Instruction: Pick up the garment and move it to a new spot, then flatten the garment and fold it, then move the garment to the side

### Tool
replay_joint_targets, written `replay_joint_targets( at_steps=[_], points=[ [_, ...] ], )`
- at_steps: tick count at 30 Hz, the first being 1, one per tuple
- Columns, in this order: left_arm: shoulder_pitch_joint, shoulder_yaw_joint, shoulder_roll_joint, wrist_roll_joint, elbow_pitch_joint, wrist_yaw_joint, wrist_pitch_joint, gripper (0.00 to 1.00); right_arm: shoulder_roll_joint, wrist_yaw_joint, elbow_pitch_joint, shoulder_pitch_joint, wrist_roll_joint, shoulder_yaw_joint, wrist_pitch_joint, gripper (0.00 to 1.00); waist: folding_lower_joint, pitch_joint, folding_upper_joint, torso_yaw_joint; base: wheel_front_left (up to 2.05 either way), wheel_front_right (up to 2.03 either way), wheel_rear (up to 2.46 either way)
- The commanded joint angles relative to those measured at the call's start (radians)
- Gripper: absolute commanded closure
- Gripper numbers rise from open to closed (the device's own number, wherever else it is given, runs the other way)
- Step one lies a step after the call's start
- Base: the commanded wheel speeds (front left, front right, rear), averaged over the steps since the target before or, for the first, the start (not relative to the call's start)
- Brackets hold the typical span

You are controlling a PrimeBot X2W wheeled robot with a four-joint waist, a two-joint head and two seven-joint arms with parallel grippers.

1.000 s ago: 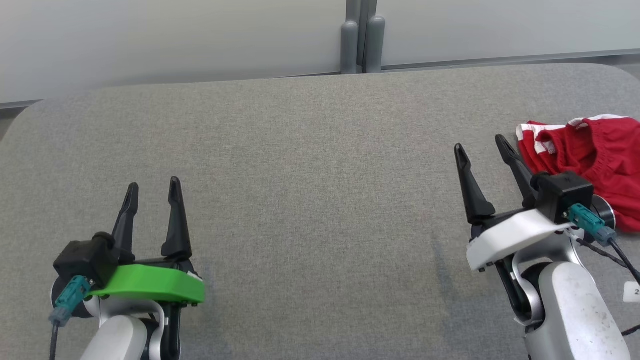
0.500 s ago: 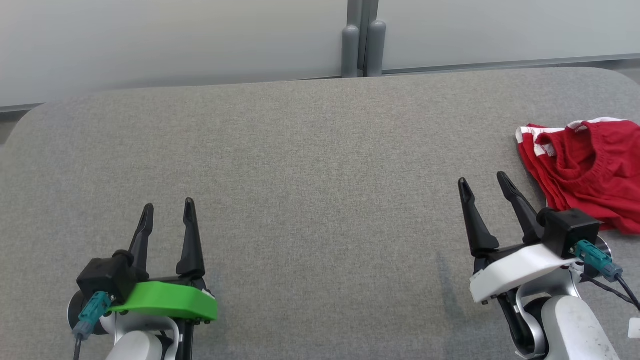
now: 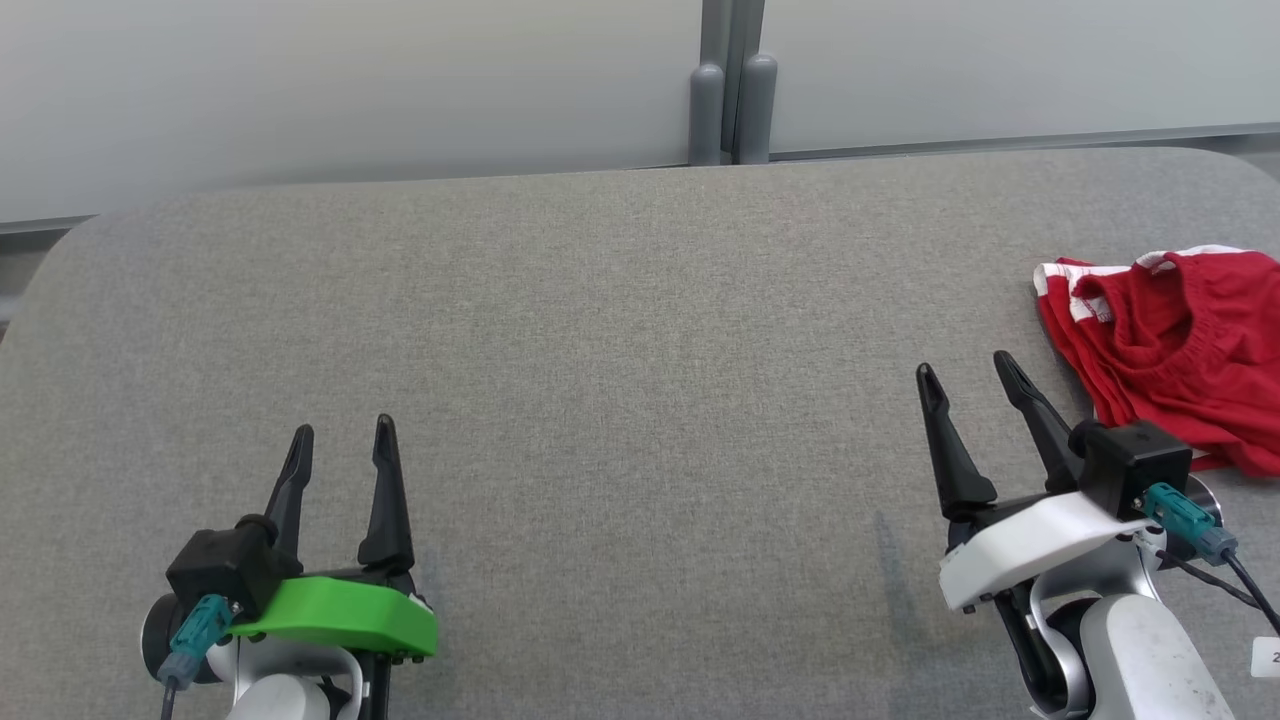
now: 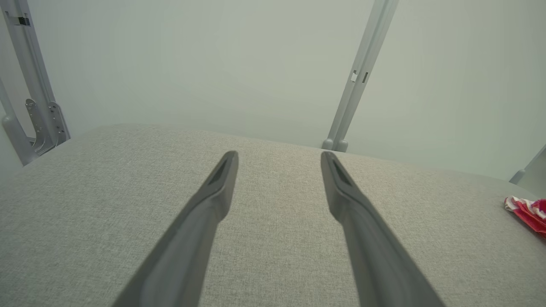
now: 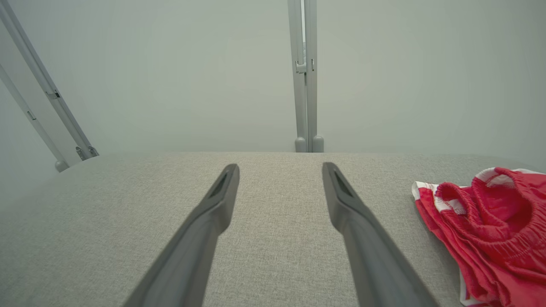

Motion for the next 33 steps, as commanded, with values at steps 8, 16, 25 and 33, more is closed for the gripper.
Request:
replay_joint_targets(
  at_steps=[8, 16, 25, 33],
  points=[
    [0.02, 0.007, -0.001, 0.013, 0.013, -0.005, -0.004, 0.0, -0.002, 0.0, 0.004, 0.019, -0.008, -0.004, 0.002, 0.0, 0.0, -0.013, 0.0102, 0.001, 0.0, 0.0, 0.0],
    [0.025, 0.01, 0.002, 0.022, 0.013, -0.001, -0.004, 0.0, -0.002, 0.0, -0.006, 0.022, -0.012, -0.008, 0.005, 0.0, 0.0, -0.013, 0.0102, 0.002, 0.0, 0.0, 0.0],
    [0.026, 0.007, -0.014, 0.004, 0.043, -0.004, 0.008, 1.0, 0.004, 0.0, 0.027, 0.031, 0.016, -0.006, 0.004, 1.0, 0.0, -0.013, 0.0001, 0.001, 0.0, 0.0, 0.0],
    [0.019, 0.043, -0.032, -0.1, 0.053, -0.032, 0.036, 1.0, -0.005, 0.0, 0.049, 0.027, 0.165, -0.02, 0.017, 1.0, 0.0, -0.016, 0.0006, 0.0, 0.0, 0.0, 0.0]
  ],
)
